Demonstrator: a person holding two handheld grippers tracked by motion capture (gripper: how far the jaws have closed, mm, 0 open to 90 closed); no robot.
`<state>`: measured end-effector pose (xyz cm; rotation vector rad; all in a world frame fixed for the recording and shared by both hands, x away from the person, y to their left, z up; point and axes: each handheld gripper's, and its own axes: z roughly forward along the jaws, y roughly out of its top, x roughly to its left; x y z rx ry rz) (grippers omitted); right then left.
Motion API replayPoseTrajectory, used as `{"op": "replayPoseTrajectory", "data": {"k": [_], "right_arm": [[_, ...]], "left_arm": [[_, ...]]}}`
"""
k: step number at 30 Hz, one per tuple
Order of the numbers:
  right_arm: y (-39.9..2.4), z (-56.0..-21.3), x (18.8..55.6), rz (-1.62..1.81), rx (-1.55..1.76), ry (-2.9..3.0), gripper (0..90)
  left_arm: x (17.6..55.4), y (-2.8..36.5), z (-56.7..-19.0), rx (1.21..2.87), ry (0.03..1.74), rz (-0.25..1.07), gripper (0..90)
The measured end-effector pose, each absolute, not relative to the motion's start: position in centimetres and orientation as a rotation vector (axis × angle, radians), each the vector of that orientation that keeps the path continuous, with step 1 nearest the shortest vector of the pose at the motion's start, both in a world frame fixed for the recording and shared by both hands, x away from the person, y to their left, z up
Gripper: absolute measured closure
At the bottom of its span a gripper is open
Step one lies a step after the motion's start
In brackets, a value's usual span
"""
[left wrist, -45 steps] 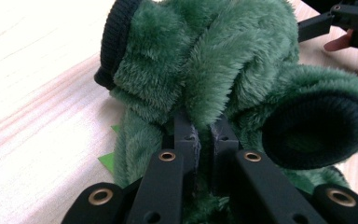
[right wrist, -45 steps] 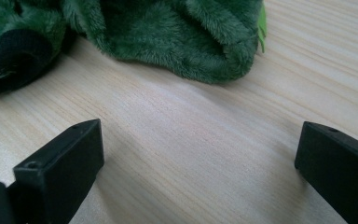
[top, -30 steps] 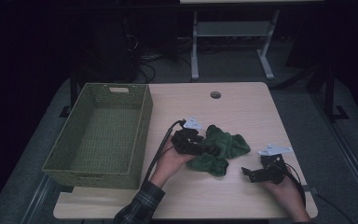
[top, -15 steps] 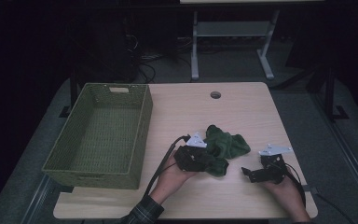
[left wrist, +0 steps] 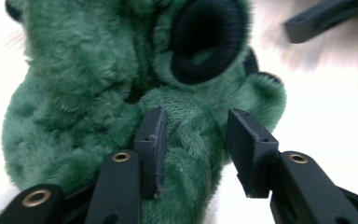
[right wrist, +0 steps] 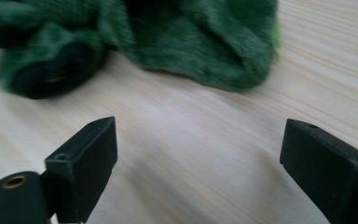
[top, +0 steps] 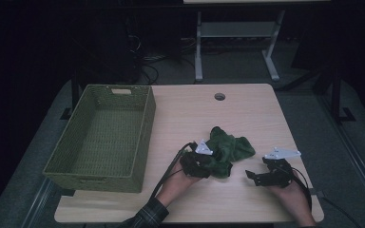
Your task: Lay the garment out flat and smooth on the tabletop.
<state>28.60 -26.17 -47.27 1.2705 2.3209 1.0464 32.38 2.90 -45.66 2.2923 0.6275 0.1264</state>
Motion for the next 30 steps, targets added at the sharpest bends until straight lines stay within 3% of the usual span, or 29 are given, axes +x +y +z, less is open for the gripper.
{"op": "replayPoseTrajectory", "data": {"k": [6,18,24,29,30], "right_arm": [[-24.7,-47.0,28.0,1.117,1.207,2.393,15.8],[-20.1,-47.0,27.1,1.196,1.093,2.553,37.5],[-19.4,-47.2,27.3,1.176,1.080,2.555,55.8],[-20.0,-47.0,27.6,1.187,1.108,2.556,78.3],[-20.0,-47.0,27.6,1.187,1.108,2.556,78.3]], "left_arm": [[32.8,3.2,-46.0,2.303,0.628,0.126,66.7],[32.8,3.6,-45.3,2.241,0.650,0.080,73.2],[32.6,3.8,-44.6,2.215,0.649,0.057,77.5],[32.6,4.1,-44.2,2.187,0.654,0.044,80.8],[32.6,4.1,-44.2,2.187,0.654,0.044,80.9]]}}
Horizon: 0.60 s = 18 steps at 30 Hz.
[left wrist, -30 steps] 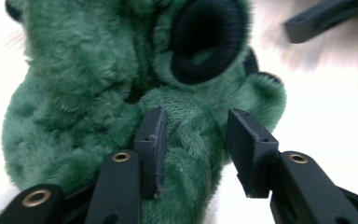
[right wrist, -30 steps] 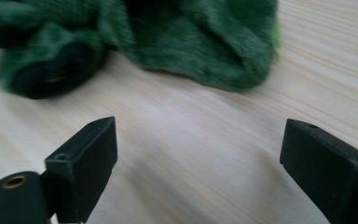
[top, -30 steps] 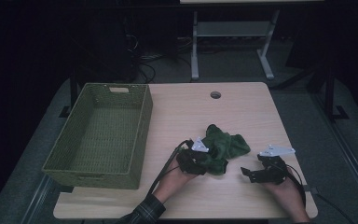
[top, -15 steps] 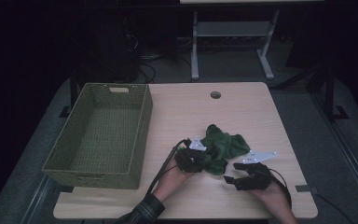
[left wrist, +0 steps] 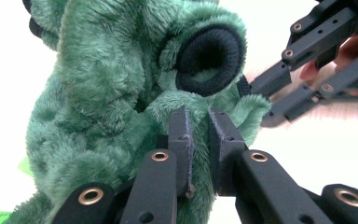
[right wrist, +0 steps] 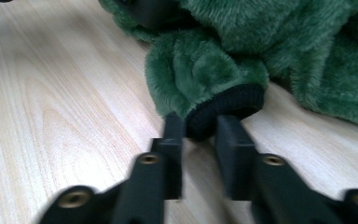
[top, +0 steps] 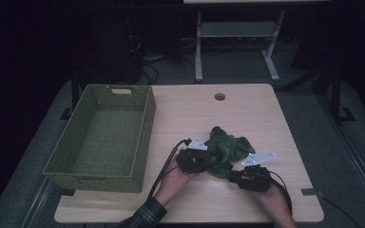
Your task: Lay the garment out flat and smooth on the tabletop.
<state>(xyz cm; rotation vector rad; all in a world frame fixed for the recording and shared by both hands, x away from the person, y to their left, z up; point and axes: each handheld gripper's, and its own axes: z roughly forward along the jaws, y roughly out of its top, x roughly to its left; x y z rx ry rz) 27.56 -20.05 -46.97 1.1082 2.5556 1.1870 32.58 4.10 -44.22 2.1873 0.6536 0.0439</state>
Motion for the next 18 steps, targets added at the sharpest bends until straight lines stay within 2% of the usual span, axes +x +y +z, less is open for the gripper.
{"op": "replayPoseTrajectory", "data": {"k": [1,3,18], "right_arm": [[-20.2,-46.9,27.6,1.188,1.092,2.552,81.9],[-20.3,-46.7,27.6,1.187,1.091,2.547,82.7],[-24.4,-44.5,27.3,1.230,1.122,2.398,83.9]], "left_arm": [[32.6,4.1,-44.1,2.179,0.656,0.039,81.0],[32.5,4.4,-43.7,2.165,0.647,0.028,81.0],[32.0,7.9,-40.4,2.054,0.662,0.057,82.1]]}}
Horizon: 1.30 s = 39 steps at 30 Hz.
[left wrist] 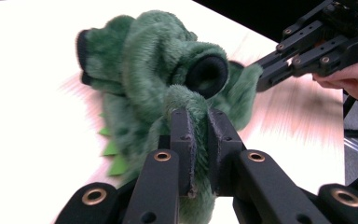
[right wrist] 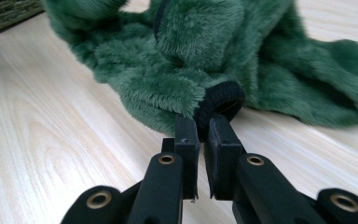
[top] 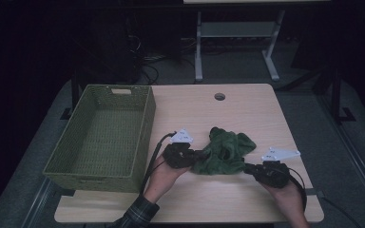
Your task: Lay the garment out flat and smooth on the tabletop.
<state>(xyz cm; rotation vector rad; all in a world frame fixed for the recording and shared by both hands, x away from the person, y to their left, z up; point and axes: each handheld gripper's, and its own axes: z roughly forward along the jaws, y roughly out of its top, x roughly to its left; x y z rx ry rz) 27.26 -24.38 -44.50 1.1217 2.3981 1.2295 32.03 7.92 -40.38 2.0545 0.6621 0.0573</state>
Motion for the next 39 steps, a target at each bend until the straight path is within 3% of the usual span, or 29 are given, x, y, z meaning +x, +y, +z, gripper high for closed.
{"op": "replayPoseTrajectory", "data": {"k": [9,21,25,29,33,39], "right_arm": [[-27.0,-43.8,26.6,1.189,1.151,2.352,84.0],[-27.5,-45.1,25.2,1.108,1.173,2.428,84.1],[-27.4,-45.5,25.1,1.088,1.187,2.439,76.4],[-27.9,-45.3,24.9,1.093,1.200,2.408,68.3],[-28.4,-44.5,24.7,1.142,1.201,2.367,72.6],[-27.2,-44.1,25.0,1.180,1.138,2.385,82.8]], "left_arm": [[31.0,10.2,-40.4,2.036,0.708,0.068,82.3],[29.0,11.8,-44.9,2.117,0.820,0.023,80.9],[28.5,12.1,-44.6,2.127,0.831,0.068,70.3],[27.8,12.2,-43.0,2.106,0.807,0.138,67.9],[27.3,12.6,-40.9,2.062,0.781,0.197,67.9],[27.7,11.0,-41.5,2.099,0.727,0.140,79.9]]}}
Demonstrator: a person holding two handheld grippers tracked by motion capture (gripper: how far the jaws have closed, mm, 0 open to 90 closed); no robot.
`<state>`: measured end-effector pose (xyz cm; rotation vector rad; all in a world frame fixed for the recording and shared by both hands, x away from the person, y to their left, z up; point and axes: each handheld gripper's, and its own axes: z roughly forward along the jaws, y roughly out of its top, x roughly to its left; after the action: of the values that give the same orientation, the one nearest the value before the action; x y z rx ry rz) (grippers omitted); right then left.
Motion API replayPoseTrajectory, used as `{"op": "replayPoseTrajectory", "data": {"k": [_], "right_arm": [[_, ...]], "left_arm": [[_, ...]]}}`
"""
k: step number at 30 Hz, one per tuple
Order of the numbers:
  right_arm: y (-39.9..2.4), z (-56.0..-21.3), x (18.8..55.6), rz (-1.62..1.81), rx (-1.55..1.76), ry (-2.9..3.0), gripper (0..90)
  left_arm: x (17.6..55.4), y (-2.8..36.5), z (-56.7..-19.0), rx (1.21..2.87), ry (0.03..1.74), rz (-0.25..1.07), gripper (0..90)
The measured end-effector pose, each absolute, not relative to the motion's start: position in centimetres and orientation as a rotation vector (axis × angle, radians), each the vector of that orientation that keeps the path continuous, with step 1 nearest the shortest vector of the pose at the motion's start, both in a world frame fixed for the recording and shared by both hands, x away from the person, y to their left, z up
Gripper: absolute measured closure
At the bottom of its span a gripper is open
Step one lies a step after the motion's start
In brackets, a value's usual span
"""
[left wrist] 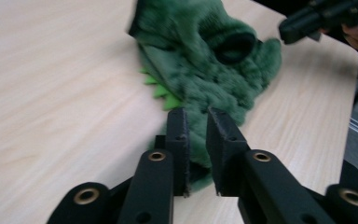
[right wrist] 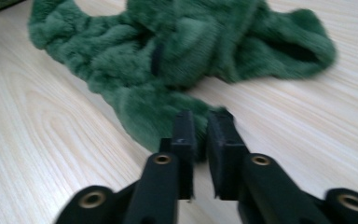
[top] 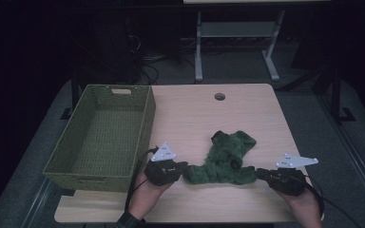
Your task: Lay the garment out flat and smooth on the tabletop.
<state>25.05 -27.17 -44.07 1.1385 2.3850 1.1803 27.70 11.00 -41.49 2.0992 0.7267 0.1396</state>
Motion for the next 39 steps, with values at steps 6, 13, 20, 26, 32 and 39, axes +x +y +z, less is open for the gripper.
{"op": "replayPoseTrajectory", "data": {"k": [6,13,20,26,32,39], "right_arm": [[-25.3,-45.5,26.7,1.105,1.129,2.481,88.9],[-25.3,-46.7,26.1,1.051,1.170,2.545,89.7],[-25.2,-46.5,24.2,1.027,1.150,2.561,89.7],[-25.5,-46.0,23.4,1.086,1.133,2.531,80.0],[-25.1,-44.7,24.0,1.162,1.159,2.473,67.0],[-23.6,-44.7,25.5,1.160,1.160,2.483,61.6]], "left_arm": [[29.1,9.0,-44.9,2.215,0.736,0.087,84.3],[29.0,9.6,-45.9,2.253,0.752,0.038,86.4],[27.2,10.1,-46.0,2.267,0.745,0.011,86.7],[26.4,10.0,-44.4,2.252,0.715,0.052,73.1],[28.0,9.4,-42.3,2.214,0.687,0.090,66.7],[32.5,7.8,-41.5,2.178,0.668,0.115,60.2]]}}
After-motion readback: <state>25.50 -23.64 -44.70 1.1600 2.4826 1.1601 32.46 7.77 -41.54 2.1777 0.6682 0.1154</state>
